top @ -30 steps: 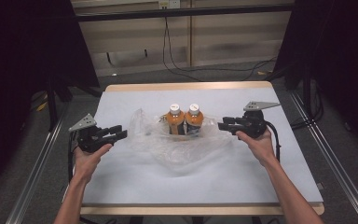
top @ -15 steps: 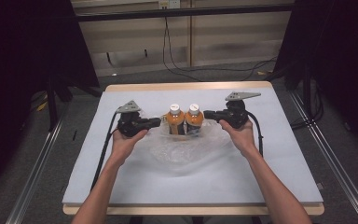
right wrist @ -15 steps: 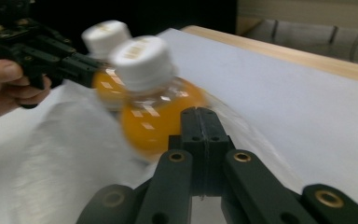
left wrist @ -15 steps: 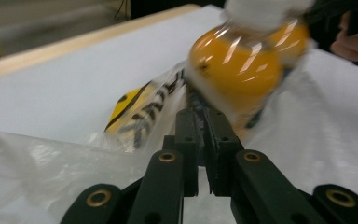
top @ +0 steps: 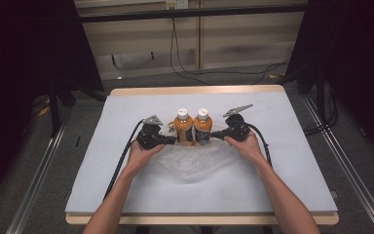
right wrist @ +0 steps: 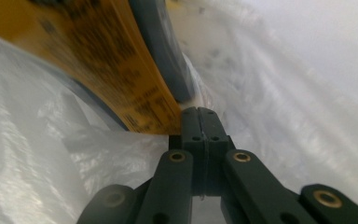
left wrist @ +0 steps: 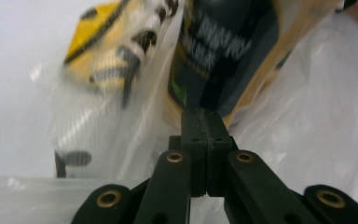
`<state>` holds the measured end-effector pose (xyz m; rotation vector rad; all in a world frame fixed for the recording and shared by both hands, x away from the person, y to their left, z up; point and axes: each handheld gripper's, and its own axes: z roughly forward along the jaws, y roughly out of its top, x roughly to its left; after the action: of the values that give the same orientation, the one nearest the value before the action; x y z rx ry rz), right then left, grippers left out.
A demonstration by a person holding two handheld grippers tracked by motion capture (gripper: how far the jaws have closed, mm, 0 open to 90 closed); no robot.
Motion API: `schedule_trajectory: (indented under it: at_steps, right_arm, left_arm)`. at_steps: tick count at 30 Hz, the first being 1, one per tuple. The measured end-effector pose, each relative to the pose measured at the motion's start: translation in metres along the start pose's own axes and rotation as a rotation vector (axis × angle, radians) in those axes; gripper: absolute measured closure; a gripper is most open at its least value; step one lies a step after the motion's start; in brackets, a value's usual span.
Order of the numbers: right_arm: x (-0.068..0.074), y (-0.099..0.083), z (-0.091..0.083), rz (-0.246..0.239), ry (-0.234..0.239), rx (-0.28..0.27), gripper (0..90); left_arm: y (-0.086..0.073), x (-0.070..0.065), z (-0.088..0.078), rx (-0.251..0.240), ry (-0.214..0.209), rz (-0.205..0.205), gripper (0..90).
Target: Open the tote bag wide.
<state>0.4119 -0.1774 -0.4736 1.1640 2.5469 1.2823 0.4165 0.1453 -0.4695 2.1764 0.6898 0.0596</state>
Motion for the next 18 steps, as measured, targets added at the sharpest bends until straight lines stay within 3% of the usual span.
schedule_trajectory:
  at_steps: [5, 6, 8, 9, 12, 14, 17, 18]
  right_arm:
    - [-0.001, -0.005, 0.006, -0.05, 0.003, 0.088, 90.0]
    - [-0.001, -0.005, 0.006, -0.067, -0.007, 0.107, 90.0]
    - [0.0, -0.006, 0.005, -0.085, -0.01, 0.115, 90.0]
    - [0.0, -0.006, 0.004, -0.114, -0.025, 0.12, 90.0]
    - [0.001, -0.004, -0.001, -0.146, -0.069, 0.165, 90.0]
    - [-0.001, -0.005, -0.006, -0.186, -0.107, 0.195, 90.0]
    - [-0.01, -0.006, -0.017, -0.183, -0.166, 0.23, 90.0]
    - [-0.015, -0.008, -0.021, -0.179, -0.176, 0.233, 90.0]
  left_arm:
    - [-0.003, -0.008, 0.01, 0.129, 0.035, 0.089, 90.0]
    - [-0.004, -0.009, 0.009, 0.131, 0.025, 0.077, 90.0]
    - [-0.003, -0.009, 0.006, 0.161, 0.02, 0.092, 90.0]
    - [-0.004, -0.011, 0.006, 0.163, 0.024, 0.088, 90.0]
    - [-0.004, -0.012, -0.002, 0.224, 0.03, 0.144, 90.0]
    - [-0.007, -0.012, -0.006, 0.235, 0.041, 0.147, 90.0]
    - [-0.006, -0.007, -0.011, 0.274, 0.094, 0.19, 90.0]
    - [-0.006, -0.005, -0.012, 0.275, 0.089, 0.186, 90.0]
